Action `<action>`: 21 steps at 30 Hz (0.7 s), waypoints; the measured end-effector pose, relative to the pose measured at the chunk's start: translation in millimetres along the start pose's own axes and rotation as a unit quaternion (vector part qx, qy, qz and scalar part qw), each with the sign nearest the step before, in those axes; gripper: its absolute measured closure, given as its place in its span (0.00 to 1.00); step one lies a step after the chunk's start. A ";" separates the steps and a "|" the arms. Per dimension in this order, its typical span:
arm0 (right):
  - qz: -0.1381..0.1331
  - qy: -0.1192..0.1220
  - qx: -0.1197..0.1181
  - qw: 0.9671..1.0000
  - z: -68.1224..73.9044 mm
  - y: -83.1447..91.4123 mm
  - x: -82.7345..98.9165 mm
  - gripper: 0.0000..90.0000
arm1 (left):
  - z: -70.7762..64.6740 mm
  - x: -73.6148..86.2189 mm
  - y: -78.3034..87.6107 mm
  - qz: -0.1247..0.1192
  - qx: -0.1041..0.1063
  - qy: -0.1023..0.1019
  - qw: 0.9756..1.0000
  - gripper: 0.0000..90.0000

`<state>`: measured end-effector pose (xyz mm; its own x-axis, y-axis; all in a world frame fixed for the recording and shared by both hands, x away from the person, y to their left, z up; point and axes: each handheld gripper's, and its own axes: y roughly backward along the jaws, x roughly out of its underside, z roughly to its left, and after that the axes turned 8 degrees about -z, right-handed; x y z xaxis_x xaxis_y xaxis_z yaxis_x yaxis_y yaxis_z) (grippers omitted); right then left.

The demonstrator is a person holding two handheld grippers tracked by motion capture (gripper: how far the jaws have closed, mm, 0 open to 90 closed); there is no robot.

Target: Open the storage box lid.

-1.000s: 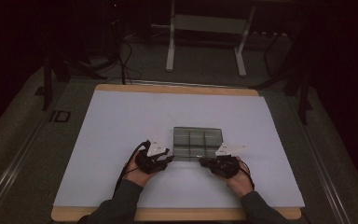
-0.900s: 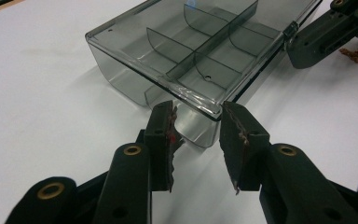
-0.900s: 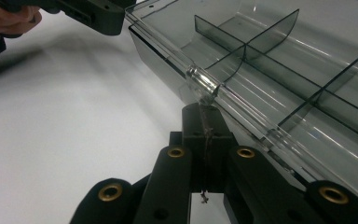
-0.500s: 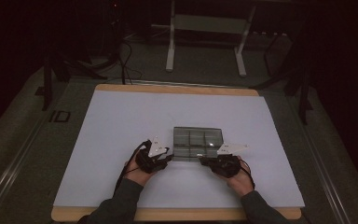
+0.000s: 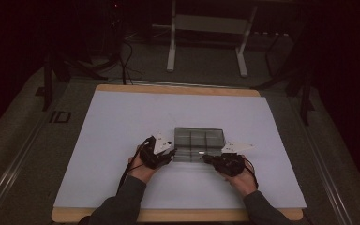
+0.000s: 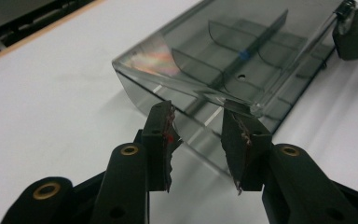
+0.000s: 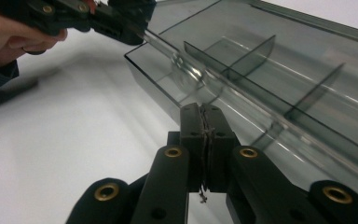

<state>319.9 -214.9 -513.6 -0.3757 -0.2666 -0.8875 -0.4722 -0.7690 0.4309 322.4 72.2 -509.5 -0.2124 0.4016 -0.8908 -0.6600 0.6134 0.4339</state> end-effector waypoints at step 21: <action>-0.014 -0.011 0.098 0.995 -31.9 38.6 -2.7 0.84 | 12.3 -22.2 -10.7 -0.018 -0.015 -0.020 1.000 0.69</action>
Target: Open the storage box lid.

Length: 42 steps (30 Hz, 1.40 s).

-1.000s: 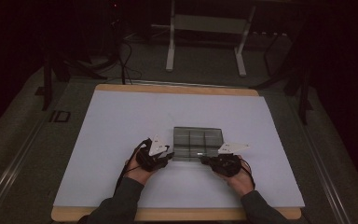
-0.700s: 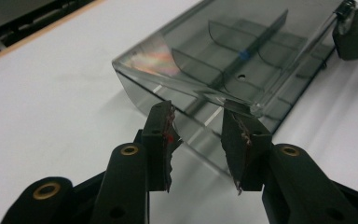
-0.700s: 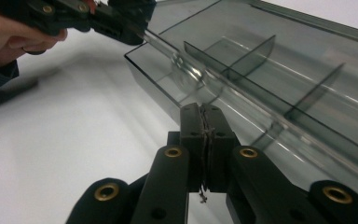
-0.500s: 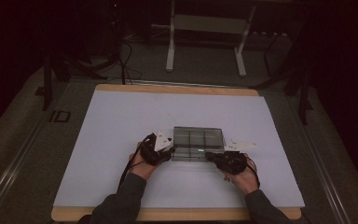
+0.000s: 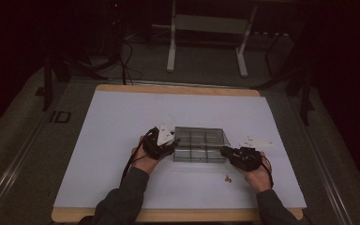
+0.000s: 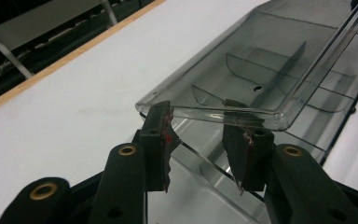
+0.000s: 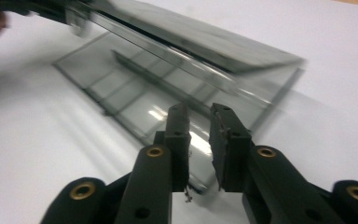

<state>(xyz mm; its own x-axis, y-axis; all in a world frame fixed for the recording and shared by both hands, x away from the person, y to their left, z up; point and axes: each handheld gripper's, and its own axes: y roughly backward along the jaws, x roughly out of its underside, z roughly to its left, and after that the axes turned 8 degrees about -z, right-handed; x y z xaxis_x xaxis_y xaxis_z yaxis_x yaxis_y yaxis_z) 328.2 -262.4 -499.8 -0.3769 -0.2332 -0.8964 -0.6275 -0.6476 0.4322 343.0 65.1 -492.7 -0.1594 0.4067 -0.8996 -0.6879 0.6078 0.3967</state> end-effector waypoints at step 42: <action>0.035 -0.044 0.010 0.998 -15.8 -12.9 11.9 0.73 | 22.9 -19.3 -32.6 0.012 -0.024 0.009 1.000 0.80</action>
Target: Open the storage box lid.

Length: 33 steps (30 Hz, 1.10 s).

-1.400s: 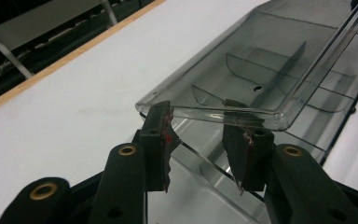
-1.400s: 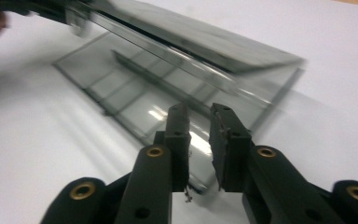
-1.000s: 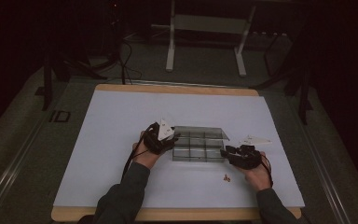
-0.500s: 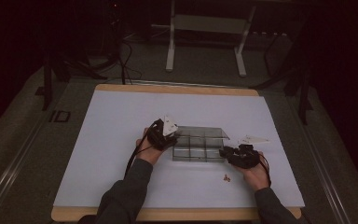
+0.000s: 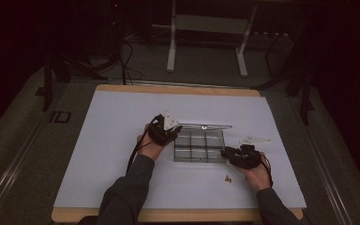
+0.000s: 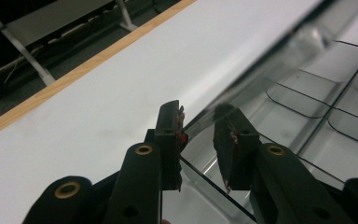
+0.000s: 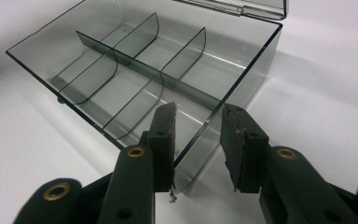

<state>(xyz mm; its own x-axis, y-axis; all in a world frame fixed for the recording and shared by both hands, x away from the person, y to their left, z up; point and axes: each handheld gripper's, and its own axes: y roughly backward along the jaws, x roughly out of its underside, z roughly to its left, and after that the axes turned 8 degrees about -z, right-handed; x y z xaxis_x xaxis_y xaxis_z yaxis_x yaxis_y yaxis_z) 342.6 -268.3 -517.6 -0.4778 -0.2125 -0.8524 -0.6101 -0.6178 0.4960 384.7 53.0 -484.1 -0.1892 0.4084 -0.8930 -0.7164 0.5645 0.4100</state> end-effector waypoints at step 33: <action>0.002 -0.001 -0.002 1.000 -0.5 -0.1 -0.4 0.73 | 24.0 3.3 -32.8 0.016 0.021 0.052 0.998 0.77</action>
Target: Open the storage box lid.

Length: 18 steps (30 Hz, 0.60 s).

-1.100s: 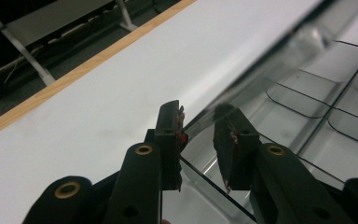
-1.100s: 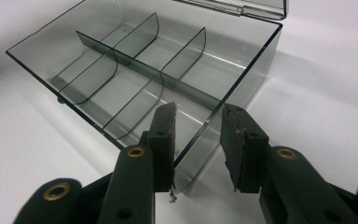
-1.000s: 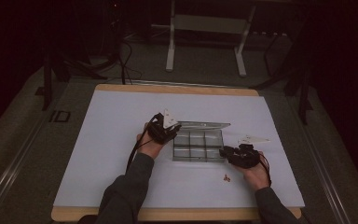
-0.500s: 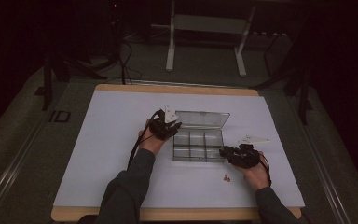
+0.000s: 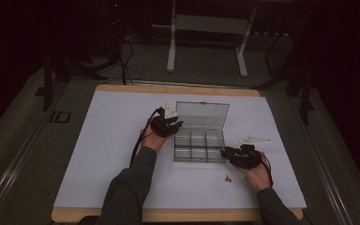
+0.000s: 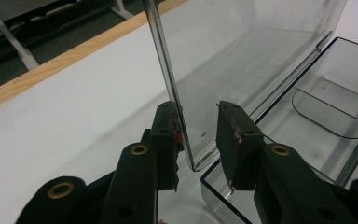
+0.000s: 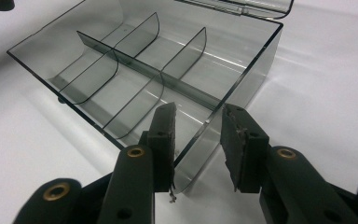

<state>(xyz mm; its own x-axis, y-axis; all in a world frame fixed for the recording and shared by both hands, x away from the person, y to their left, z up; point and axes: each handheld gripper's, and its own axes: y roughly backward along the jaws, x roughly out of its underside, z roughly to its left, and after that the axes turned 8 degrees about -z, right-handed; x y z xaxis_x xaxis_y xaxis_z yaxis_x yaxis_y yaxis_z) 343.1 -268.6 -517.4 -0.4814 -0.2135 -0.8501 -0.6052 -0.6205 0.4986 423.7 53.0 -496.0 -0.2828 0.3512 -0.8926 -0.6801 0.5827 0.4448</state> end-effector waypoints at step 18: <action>0.005 0.012 0.003 1.000 -0.8 0.7 -1.3 0.74 | 1.7 0.4 -1.0 0.010 0.003 0.006 1.000 0.77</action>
<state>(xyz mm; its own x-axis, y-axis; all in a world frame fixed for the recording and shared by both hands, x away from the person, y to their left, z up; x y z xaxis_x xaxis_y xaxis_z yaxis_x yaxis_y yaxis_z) 343.9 -269.4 -516.1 -0.4728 -0.2372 -0.8486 -0.6042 -0.6138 0.5082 425.4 53.8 -496.7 -0.3050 0.3544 -0.8840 -0.6703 0.5795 0.4636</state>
